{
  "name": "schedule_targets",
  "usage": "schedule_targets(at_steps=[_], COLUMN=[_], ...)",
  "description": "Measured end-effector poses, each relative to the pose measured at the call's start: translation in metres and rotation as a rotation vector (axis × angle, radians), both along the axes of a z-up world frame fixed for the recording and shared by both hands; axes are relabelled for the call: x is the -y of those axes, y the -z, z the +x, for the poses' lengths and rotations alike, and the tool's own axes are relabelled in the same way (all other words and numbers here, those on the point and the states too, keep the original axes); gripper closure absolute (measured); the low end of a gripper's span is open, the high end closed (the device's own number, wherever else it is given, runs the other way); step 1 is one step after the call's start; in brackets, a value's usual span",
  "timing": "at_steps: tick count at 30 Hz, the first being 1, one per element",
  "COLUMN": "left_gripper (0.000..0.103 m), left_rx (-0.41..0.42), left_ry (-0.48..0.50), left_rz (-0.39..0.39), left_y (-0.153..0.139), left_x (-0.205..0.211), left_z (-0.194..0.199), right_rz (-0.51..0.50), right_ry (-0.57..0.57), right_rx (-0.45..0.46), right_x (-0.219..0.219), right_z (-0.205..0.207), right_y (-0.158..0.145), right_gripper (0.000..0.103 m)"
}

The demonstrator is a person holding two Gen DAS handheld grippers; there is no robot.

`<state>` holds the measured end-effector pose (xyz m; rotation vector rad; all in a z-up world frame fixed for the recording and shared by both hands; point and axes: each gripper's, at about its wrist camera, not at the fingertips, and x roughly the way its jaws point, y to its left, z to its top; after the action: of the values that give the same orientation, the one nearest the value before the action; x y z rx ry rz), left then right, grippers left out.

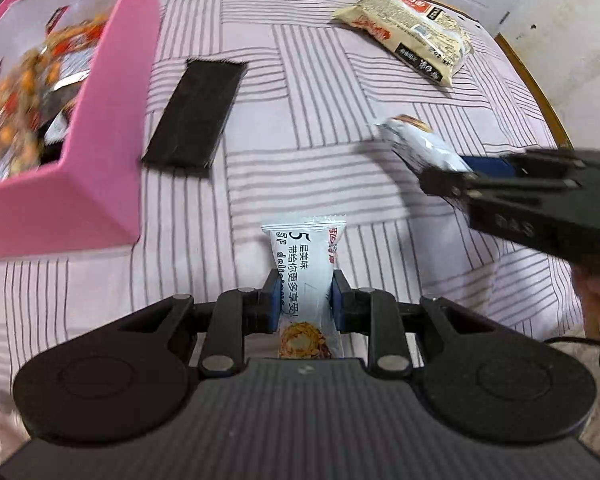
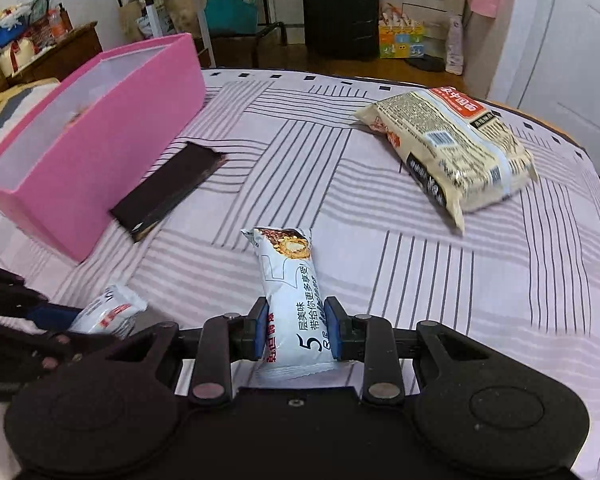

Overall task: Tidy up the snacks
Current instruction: 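Carry both white bars over the pink box with both tools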

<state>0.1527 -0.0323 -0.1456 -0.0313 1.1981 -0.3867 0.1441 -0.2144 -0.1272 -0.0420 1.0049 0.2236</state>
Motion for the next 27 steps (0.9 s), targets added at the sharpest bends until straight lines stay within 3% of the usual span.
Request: schedule_targets(at_steps=[7, 15, 27], left_gripper=[0.079, 0.079, 0.079], left_rx=[0.049, 0.184, 0.294], left_ry=[-0.038, -0.085, -0.171], left_rz=[-0.016, -0.049, -0.072], left_y=[-0.024, -0.074, -0.115], left_x=[-0.027, -0.053, -0.094], left_z=[-0.029, -0.058, -0.054], right_rz=[0.025, 0.062, 0.034], right_ry=[0.0, -0.042, -0.173], right_rx=[0.016, 0.076, 0.188], right_x=[-0.018, -0.037, -0.092], right_z=[-0.048, -0.079, -0.073], right_y=[-0.02, -0.055, -0.098], right_gripper=[0.069, 0.069, 0.069])
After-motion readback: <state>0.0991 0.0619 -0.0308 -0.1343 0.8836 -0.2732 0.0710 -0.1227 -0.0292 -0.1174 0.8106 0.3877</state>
